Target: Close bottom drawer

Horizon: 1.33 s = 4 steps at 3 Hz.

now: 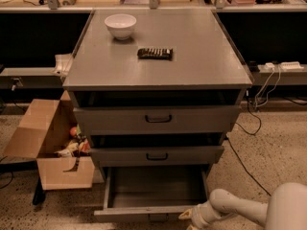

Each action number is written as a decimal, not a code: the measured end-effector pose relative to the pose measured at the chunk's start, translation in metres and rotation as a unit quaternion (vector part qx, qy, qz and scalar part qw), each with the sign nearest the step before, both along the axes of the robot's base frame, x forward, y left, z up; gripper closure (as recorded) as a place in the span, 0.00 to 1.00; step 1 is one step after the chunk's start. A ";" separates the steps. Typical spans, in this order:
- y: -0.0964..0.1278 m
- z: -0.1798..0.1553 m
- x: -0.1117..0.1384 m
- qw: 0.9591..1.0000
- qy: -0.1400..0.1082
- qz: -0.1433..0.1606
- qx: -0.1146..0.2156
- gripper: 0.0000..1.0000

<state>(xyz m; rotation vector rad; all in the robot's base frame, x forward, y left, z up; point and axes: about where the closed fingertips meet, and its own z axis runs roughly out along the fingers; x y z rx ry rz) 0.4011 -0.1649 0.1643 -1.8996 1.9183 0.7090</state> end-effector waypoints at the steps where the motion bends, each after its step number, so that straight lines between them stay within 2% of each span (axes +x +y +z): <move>1: 0.000 0.000 0.028 0.999 -0.041 0.001 -0.006 0.65; 2: 0.001 -0.001 0.040 0.998 -0.062 -0.002 -0.007 0.88; 3: -0.001 0.000 0.051 0.997 -0.075 -0.007 -0.007 1.00; 4: -0.004 -0.002 0.060 0.996 -0.084 -0.012 -0.005 1.00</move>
Offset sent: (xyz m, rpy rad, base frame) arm 0.1261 -0.0127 0.0054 -0.0459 -0.3310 -0.0672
